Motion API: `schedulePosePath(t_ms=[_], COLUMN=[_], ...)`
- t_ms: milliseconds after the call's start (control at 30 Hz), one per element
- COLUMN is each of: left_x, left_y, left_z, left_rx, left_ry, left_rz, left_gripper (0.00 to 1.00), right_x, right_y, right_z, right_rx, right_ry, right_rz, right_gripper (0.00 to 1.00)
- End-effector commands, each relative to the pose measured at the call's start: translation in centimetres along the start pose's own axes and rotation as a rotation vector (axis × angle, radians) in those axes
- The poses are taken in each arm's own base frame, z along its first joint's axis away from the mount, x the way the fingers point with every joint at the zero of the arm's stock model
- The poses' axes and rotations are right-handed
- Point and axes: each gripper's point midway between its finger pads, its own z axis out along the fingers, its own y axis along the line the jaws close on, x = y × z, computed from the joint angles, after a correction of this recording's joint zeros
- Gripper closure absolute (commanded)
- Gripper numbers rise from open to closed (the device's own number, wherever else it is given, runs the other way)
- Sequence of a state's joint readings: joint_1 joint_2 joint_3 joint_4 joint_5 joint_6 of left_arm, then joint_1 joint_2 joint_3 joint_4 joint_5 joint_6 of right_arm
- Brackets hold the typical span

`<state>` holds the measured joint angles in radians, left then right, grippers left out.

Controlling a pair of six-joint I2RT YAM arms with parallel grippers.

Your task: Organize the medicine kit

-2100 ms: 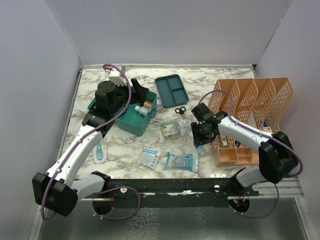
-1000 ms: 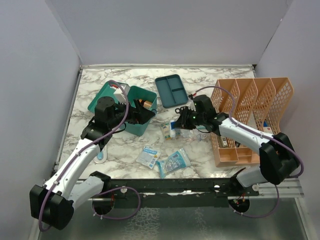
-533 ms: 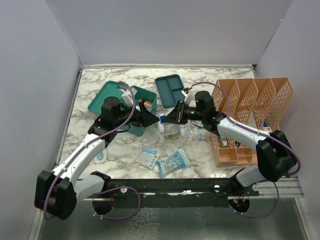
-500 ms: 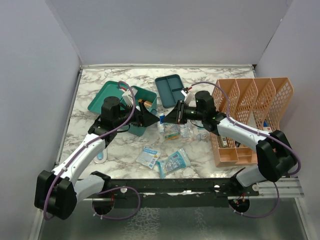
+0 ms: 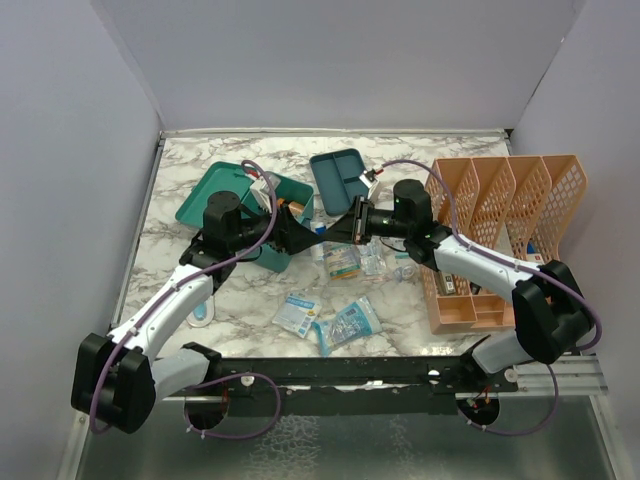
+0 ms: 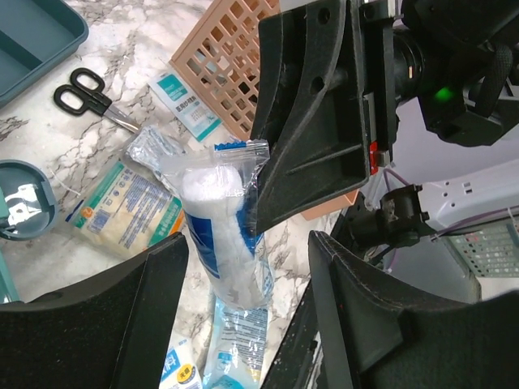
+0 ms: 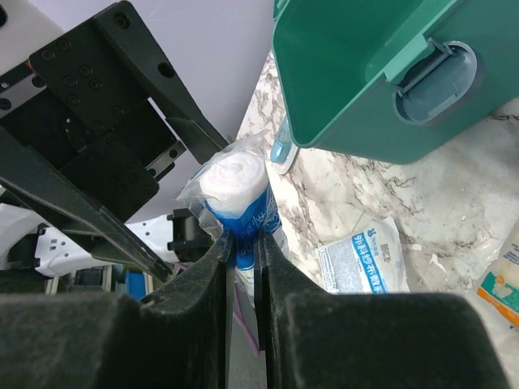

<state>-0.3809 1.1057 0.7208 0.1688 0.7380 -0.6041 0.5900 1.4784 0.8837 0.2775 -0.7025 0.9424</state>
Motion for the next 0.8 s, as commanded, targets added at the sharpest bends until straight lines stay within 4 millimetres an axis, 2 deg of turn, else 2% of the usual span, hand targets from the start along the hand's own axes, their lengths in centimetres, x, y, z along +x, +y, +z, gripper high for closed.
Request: schedulePosePath(t_ms=[0,200,400,467,533,600,767], left_x=[0.5,0.7,0.9,0.6,0.1,-0.3,-1.7], left_y=[-0.2,0.3,1.8,1.7,1.6,1.8,3.3], left_z=[0.0,0.3,0.4,0.4,0.5,0.5,-0.2], left_rx=[0.045,0.037,-0.038,-0.035,-0.037,-0.057,-0.161], left_ry=[0.012,0.027,0.054,0.050,0.041,0.030,-0.017], left_rz=[0.077,0.092,0.115,0.131,0.147,0.154,0.272], left_gripper=[0.37,0.43,0.48,0.58,0.74,0.80,0.82], right_x=[-1.7,-2.1,-2.2,-2.1,-2.0,-1.9,-2.5], right_y=[2.4,2.3,1.9,1.7,1.5,1.4,1.4], right_z=[-0.1,0.2,0.5,0.7,0.9,0.9,0.7], right_rx=[-0.064,-0.074,-0.072,-0.075,-0.076,-0.068,-0.025], right_ry=[-0.059,-0.084,-0.096,-0.089,-0.079,-0.076,-0.084], right_rz=[-0.035,-0.005,0.026,0.031,0.035,0.029,-0.019], right_gripper=[0.87,0.87,0.86,0.86,0.84,0.79,0.55])
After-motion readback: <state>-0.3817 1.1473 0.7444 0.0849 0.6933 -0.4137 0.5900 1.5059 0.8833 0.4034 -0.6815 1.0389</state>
